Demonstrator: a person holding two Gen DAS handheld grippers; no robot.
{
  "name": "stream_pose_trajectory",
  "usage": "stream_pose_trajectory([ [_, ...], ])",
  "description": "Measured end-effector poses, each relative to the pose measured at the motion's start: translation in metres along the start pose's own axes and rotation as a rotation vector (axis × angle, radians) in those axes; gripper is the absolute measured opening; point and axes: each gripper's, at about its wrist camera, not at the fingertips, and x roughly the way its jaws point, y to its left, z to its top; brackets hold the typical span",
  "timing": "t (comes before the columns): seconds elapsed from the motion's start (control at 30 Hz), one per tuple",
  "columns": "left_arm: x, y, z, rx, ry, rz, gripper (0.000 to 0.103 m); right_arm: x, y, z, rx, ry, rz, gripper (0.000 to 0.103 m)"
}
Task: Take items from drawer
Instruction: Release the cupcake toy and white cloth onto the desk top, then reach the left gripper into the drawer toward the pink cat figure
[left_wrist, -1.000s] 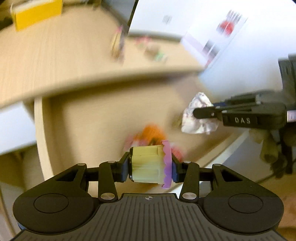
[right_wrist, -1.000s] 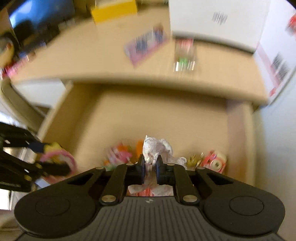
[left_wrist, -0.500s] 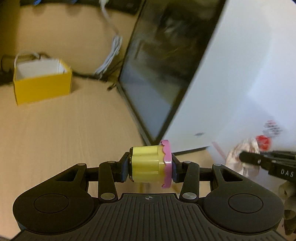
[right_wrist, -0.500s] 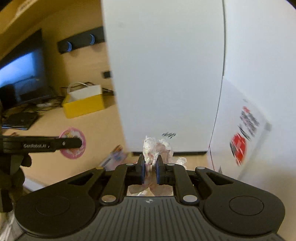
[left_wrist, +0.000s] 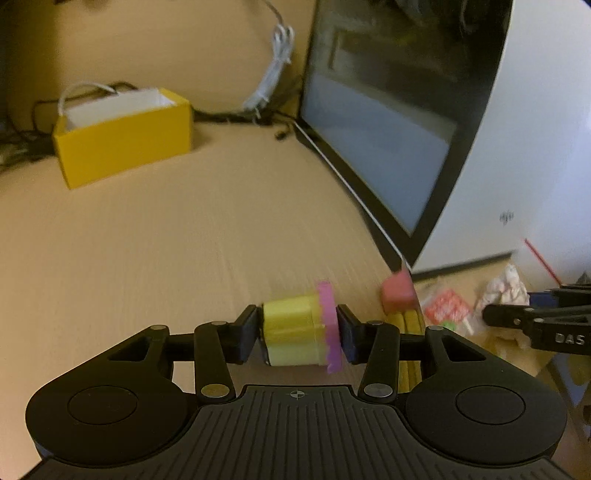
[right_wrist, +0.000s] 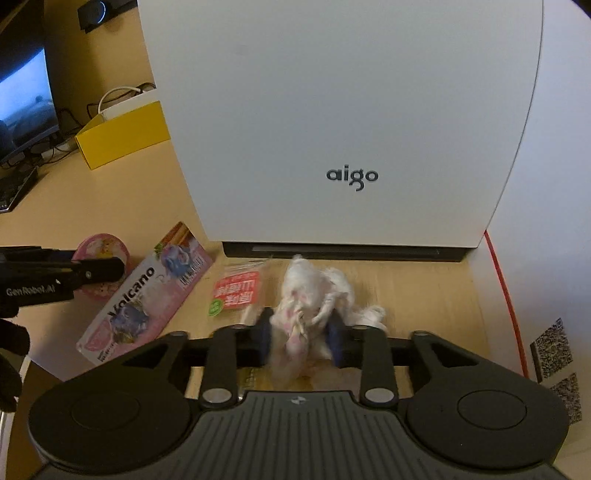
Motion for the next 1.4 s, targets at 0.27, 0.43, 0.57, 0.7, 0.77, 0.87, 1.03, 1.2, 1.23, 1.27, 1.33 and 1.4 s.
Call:
stream_pose_trajectory([
  [0.27,-0.066,0.001,0.009,-0.019,-0.133,-0.014,0.049,-0.075,0.004,-0.008,0.071,-0.171,-0.012,0.063],
  [0.43,-0.106,-0.019,-0.014,0.049,-0.152,-0.158,0.049,-0.107,0.019,-0.034,0.147,-0.155,-0.063,0.063],
  [0.57,-0.117,-0.043,-0.046,0.179,-0.097,-0.327,0.049,-0.123,0.041,-0.058,0.146,-0.112,-0.136,0.063],
  [0.7,-0.091,-0.068,-0.068,0.271,0.068,-0.4,0.049,-0.141,0.043,-0.091,0.184,-0.095,-0.234,0.065],
  [0.77,-0.079,-0.082,-0.08,0.34,0.14,-0.425,0.049,-0.148,0.041,-0.108,0.219,-0.069,-0.266,0.066],
  [0.87,-0.06,-0.091,-0.098,0.431,0.251,-0.434,0.049,-0.146,0.039,-0.126,0.262,-0.028,-0.333,0.068],
  [1.03,-0.042,-0.093,-0.122,0.475,0.366,-0.429,0.049,-0.145,0.037,-0.152,0.33,0.029,-0.367,0.068],
  [1.2,-0.033,-0.097,-0.137,0.482,0.427,-0.412,0.049,-0.156,0.037,-0.157,0.34,0.032,-0.389,0.068],
  [1.23,-0.033,-0.099,-0.138,0.491,0.433,-0.411,0.049,-0.157,0.037,-0.156,0.34,0.033,-0.388,0.068],
  [1.27,-0.031,-0.101,-0.141,0.499,0.439,-0.413,0.049,-0.159,0.038,-0.156,0.337,0.033,-0.386,0.068],
  [1.33,-0.03,-0.105,-0.145,0.506,0.451,-0.414,0.049,-0.16,0.037,-0.153,0.333,0.022,-0.38,0.068],
  [1.4,-0.029,-0.11,-0.148,0.506,0.467,-0.417,0.049,-0.158,0.036,-0.15,0.345,0.016,-0.365,0.068],
])
